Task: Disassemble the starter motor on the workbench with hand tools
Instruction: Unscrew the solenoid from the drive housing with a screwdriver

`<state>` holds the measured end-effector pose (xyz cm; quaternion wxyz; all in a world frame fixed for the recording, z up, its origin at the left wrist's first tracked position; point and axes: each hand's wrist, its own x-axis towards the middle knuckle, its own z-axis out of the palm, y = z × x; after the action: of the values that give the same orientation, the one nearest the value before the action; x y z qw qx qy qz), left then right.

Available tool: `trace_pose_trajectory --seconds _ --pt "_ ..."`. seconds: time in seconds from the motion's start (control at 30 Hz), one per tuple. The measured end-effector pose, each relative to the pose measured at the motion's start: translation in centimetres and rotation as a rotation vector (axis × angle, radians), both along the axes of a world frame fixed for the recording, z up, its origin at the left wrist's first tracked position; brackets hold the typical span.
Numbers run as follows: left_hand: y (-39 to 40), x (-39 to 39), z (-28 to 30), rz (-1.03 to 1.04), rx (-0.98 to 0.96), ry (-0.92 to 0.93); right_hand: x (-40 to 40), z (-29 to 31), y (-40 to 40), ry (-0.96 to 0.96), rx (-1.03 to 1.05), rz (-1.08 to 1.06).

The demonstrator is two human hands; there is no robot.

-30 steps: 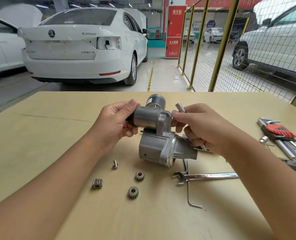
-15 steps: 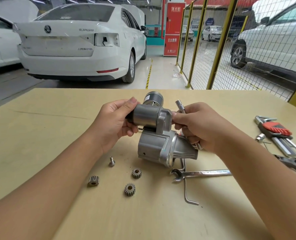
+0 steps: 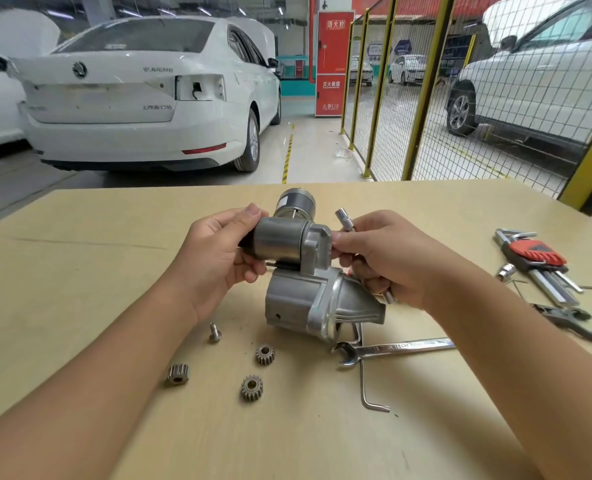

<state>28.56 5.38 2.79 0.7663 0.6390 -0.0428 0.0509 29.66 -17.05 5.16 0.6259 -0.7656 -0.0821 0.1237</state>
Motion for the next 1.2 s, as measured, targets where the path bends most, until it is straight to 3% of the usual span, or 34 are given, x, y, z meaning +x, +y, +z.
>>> trace_pose_trajectory --seconds 0.2,0.37,0.57,0.77,0.87,0.93,1.03,1.2 --pt "-0.2 -0.1 0.1 0.007 -0.012 -0.002 0.0 -0.1 -0.1 -0.028 0.025 -0.017" --pt "0.0 -0.1 0.0 0.002 -0.006 -0.004 0.5 0.1 -1.2 -0.155 -0.162 0.032" --pt "0.0 -0.2 -0.1 0.002 -0.013 -0.01 0.8 -0.7 -2.7 -0.168 -0.62 0.025" --pt "0.1 -0.2 -0.1 -0.001 -0.006 -0.022 0.4 -0.6 -2.2 -0.416 -1.024 0.003" --pt "0.1 -0.2 -0.2 0.001 -0.007 -0.026 0.4 -0.3 -2.3 -0.489 -0.96 -0.065" --pt "0.1 -0.2 -0.2 0.003 -0.009 -0.028 0.5 0.0 -2.0 -0.52 -0.703 -0.135" --pt "0.0 -0.3 -0.3 0.003 -0.019 -0.03 0.0 0.1 -1.1 -0.293 -0.274 -0.068" --pt "0.0 -0.2 -0.3 -0.001 -0.026 -0.035 0.0 -0.8 -0.3 -0.408 -0.355 0.029"
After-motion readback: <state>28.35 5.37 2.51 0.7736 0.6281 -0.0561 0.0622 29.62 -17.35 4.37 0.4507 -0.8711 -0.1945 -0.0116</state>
